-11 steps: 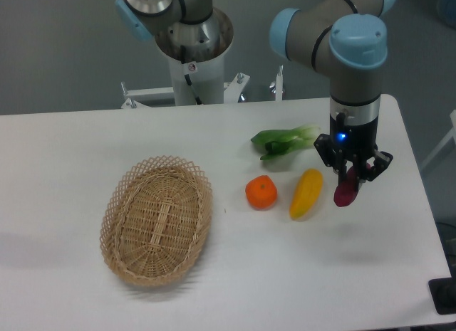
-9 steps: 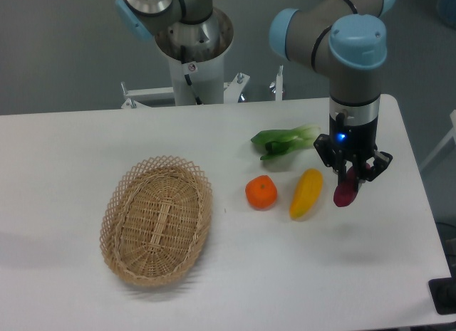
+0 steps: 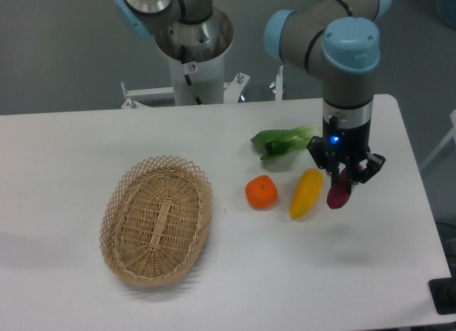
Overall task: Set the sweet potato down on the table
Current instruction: 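Lift the held purple sweet potato away from the yellow pepper, then carry the sweet potato past the orange toward the open table beside the basket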
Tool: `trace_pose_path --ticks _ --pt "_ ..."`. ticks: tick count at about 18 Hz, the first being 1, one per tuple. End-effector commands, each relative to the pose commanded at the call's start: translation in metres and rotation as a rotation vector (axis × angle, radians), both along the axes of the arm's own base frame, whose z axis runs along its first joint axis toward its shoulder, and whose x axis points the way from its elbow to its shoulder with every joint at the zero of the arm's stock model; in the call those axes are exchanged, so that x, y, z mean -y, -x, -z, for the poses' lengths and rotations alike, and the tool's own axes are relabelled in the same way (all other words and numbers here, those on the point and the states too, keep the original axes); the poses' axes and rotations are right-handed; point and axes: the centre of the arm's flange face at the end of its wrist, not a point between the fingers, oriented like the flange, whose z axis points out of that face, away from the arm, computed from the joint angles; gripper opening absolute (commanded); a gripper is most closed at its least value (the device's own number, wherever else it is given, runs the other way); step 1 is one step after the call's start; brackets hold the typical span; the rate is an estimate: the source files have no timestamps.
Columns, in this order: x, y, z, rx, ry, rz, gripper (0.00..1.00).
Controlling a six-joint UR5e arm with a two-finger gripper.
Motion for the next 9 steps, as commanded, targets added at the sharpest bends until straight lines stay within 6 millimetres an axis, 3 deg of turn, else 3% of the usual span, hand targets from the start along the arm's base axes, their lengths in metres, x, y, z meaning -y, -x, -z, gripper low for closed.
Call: trace_pose_path --ticks 4,9 --pt "-0.022 -0.016 0.004 0.025 -0.025 -0.055 0.31" --pt "-0.058 -0.03 0.027 0.064 -0.085 -0.192 0.31"
